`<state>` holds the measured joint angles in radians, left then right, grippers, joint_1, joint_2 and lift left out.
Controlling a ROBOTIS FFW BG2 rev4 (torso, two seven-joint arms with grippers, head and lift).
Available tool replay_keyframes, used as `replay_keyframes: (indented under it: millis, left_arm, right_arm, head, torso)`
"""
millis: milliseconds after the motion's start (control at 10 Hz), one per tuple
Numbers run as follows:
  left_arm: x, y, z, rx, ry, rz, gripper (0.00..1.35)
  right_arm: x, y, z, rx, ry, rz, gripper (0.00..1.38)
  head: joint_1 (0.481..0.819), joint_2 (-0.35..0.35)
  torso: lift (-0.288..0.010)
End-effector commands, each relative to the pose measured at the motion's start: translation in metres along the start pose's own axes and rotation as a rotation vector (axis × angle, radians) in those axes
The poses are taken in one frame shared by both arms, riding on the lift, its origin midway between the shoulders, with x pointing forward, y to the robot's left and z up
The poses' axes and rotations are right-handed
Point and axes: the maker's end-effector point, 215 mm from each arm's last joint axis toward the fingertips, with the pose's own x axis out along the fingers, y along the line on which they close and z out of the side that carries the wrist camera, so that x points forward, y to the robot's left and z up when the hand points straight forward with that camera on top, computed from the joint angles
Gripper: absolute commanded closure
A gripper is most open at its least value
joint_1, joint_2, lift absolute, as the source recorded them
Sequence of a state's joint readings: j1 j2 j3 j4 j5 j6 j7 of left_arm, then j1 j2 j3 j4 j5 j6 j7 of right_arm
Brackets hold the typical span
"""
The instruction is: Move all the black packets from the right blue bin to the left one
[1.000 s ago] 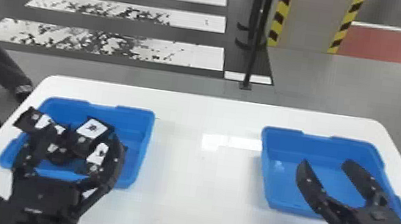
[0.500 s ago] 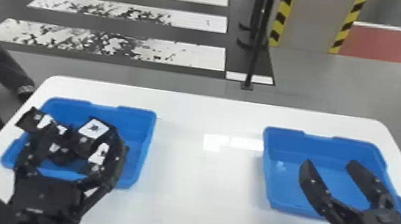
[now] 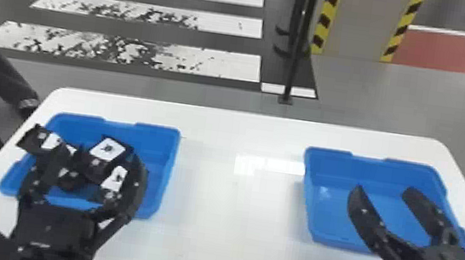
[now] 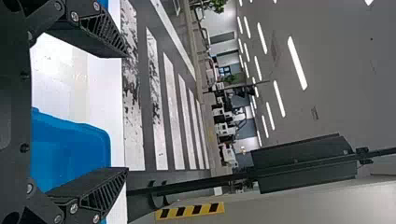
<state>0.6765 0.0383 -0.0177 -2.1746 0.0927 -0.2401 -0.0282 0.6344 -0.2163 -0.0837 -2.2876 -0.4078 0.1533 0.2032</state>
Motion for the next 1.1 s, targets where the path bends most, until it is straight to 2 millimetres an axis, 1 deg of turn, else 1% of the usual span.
replay_keyframes:
  millis: [0,600,800,1000]
  left_arm:
    - [0.0006,0.0006,0.0006,0.0,-0.001,0.0,0.0]
    - [0.0006,0.0015,-0.0014,0.004,0.006,-0.001,0.01]
    - [-0.0002,0.005,-0.0019,0.008,0.008,0.005,0.01]
    - [0.0006,0.0007,-0.0014,0.01,0.006,-0.006,0.01]
  right_arm:
    - [-0.001,-0.0001,-0.0018,0.002,0.003,0.0,0.17]
    - [-0.001,0.0002,-0.0023,0.01,0.004,0.0,0.17]
    - [-0.0011,-0.0002,-0.0035,0.011,0.006,0.0,0.17]
    - [-0.001,0.0005,-0.002,0.015,0.003,0.001,0.17]
  head:
    - [0.695,0.013]
    - [0.695,0.014]
    - [0.695,0.015]
    - [0.695,0.018]
  torso:
    - [-0.14]
    - [-0.14]
    - [-0.14]
    - [-0.14]
